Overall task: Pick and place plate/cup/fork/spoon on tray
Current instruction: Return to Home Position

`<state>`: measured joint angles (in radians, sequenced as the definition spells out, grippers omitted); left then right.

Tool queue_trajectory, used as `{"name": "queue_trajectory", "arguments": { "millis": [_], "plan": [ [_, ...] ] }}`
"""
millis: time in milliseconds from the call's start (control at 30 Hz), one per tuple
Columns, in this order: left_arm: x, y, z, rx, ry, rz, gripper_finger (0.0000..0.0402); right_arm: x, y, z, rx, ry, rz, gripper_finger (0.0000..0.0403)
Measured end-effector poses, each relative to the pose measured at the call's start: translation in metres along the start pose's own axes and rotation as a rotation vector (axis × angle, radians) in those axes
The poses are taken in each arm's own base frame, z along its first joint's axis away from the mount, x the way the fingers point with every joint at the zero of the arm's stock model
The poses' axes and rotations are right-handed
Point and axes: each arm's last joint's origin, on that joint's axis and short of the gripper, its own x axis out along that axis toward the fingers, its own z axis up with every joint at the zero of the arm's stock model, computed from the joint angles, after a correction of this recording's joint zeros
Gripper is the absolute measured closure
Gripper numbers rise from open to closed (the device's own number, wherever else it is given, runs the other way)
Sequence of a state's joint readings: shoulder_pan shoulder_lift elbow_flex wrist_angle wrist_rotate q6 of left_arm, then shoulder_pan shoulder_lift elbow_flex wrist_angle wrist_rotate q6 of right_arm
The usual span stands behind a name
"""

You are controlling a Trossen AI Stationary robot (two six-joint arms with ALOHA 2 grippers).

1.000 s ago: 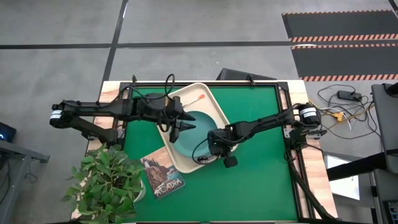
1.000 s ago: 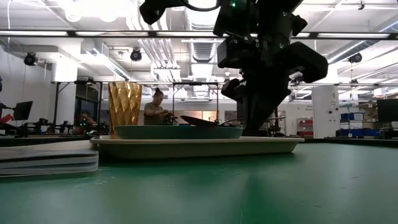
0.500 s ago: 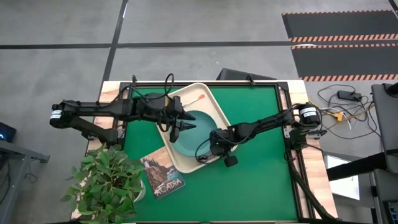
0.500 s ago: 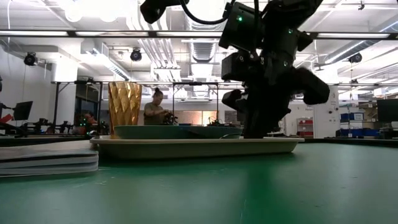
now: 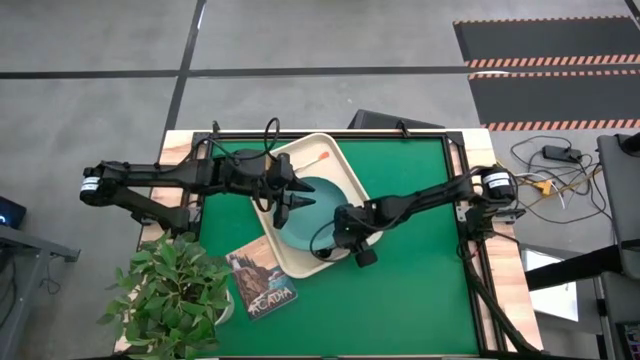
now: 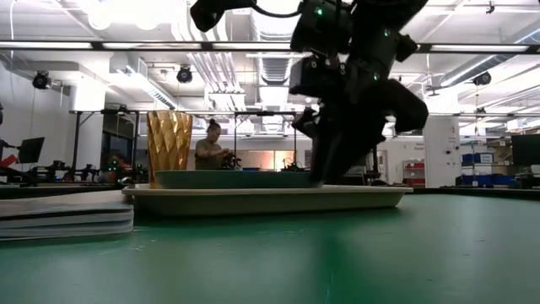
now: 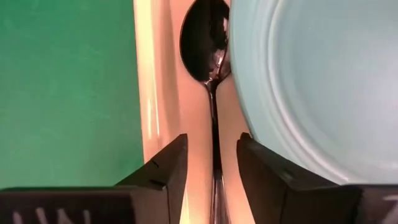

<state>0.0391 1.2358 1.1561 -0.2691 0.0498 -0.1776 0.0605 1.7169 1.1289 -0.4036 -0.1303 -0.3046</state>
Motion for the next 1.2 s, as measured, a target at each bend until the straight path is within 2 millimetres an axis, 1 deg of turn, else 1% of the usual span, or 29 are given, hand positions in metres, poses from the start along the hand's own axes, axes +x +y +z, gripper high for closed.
{"name": "queue_trajectory", "arguments": {
  "millis": [133,267,433,567,667,767,933,1100,1200],
  "plan": [
    [0.001,0.0,0.0,0.0,0.002,-0.001,0.0265,-0.017,0.0,0.007,0.018,0.005,0.002,0.0268],
    [0.002,0.0,-0.001,0.002,0.008,-0.001,0.0265,-0.035,0.003,0.01,0.009,-0.037,-0.009,0.0272],
    [-0.003,-0.004,-0.001,0.043,0.003,-0.012,0.0265,-0.05,0.01,-0.002,0.026,-0.11,-0.028,0.0292],
    [-0.012,-0.014,-0.002,0.123,-0.013,-0.05,0.0265,-0.059,0.016,-0.016,0.025,-0.274,-0.07,0.031],
    [-0.019,-0.02,-0.013,0.187,-0.001,-0.079,0.0265,-0.067,0.02,-0.027,0.006,-0.408,-0.107,0.0322],
    [-0.035,-0.022,-0.024,0.221,-0.023,-0.102,0.0265,-0.081,0.023,-0.039,-0.021,-0.513,-0.159,0.0333],
    [-0.069,-0.018,-0.039,0.23,-0.115,-0.114,0.0266,-0.111,0.026,-0.058,-0.044,-0.627,-0.289,0.0349],
    [-0.114,-0.015,-0.041,0.219,-0.263,-0.126,0.0266,-0.14,0.033,-0.073,-0.038,-0.742,-0.329,0.0359],
    [-0.137,-0.013,-0.045,0.221,-0.333,-0.132,0.0266,-0.15,0.038,-0.084,-0.043,-0.785,-0.342,0.036]
  ]
}}
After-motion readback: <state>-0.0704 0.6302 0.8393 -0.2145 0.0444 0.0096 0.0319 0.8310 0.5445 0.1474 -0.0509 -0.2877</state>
